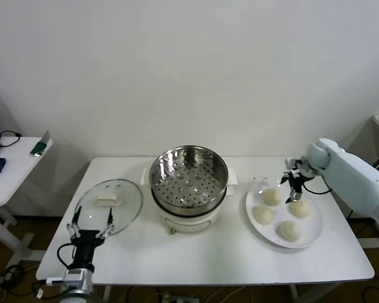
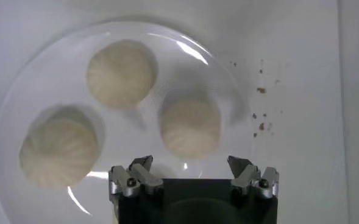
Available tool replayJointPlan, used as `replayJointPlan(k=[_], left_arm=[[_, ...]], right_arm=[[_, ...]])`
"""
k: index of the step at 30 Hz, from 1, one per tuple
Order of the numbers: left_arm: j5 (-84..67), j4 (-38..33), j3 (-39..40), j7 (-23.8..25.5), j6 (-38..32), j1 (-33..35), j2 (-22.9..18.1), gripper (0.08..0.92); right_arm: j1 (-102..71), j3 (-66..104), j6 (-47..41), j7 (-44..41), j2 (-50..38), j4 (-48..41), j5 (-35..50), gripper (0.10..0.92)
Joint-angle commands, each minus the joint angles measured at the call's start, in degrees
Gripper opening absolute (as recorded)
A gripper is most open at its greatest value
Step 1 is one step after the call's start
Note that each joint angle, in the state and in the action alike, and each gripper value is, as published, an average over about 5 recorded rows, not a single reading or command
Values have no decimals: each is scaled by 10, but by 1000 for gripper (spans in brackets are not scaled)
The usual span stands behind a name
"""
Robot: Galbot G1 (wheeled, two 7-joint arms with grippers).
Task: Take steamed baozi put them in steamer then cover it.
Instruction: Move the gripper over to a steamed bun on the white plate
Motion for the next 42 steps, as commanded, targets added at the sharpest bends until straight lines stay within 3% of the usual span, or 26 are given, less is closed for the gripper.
replayJointPlan(k=[1, 22, 42], left_arm=[[-18, 5, -4, -4, 13, -4, 2, 823], [-18, 9, -9, -7, 14, -4, 2, 823], [-24, 9, -20, -7, 11, 7, 1, 823]], right_arm=[[7, -17, 10, -9, 47, -68, -8, 823], [5, 1, 36, -8, 87, -108, -31, 822], [12, 6, 70, -22, 88, -105, -51, 694]])
